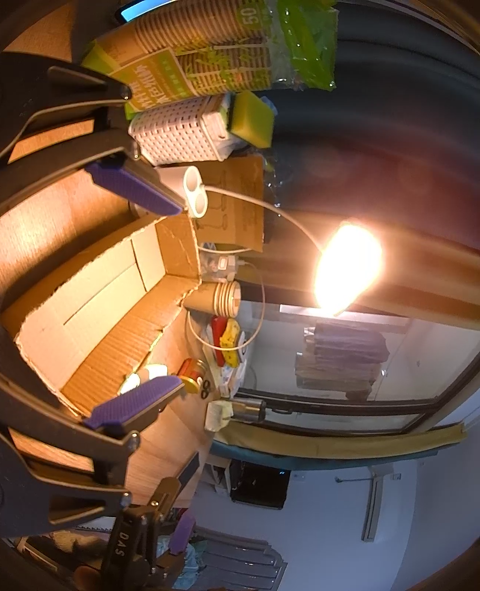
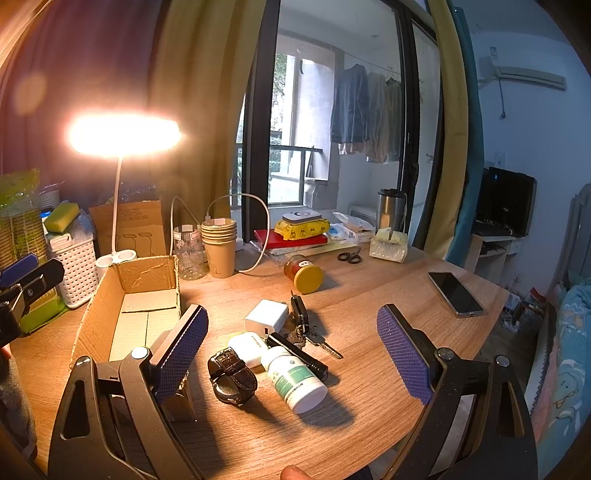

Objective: Organize rigid objects

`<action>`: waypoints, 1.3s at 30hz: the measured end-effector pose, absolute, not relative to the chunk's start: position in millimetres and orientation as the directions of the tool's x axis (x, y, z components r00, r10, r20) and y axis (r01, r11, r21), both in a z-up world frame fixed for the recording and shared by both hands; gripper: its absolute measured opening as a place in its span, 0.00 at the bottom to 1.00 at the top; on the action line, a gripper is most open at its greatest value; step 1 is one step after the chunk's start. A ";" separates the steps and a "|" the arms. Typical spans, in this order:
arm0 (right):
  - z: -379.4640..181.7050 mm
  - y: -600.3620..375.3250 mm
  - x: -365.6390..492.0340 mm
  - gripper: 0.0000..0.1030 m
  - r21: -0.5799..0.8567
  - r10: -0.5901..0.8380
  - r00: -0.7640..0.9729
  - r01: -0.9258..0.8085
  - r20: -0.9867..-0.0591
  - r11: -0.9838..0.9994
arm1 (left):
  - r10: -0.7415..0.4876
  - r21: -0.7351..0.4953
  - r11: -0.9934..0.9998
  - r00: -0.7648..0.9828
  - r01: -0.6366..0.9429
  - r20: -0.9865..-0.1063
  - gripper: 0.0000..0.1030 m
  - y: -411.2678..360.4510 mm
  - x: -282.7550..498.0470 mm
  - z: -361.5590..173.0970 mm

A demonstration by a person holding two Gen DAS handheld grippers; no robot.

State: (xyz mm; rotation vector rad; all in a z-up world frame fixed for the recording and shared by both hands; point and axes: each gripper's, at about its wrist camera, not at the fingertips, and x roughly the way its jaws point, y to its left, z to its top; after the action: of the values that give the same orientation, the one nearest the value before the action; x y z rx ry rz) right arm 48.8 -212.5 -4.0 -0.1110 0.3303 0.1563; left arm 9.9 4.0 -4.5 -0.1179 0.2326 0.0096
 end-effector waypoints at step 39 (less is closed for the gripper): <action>-4.7 -212.5 49.1 0.92 -0.081 0.133 0.933 -0.169 -0.333 0.982 | -0.002 -0.117 0.993 0.973 -0.025 -0.231 0.87 5.7 6.9 -5.4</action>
State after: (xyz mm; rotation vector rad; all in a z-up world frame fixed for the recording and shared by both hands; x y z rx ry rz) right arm 49.1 -212.5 -4.7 -0.1094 0.3331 0.1551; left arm 6.9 5.7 -5.4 -0.1197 0.2324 0.0118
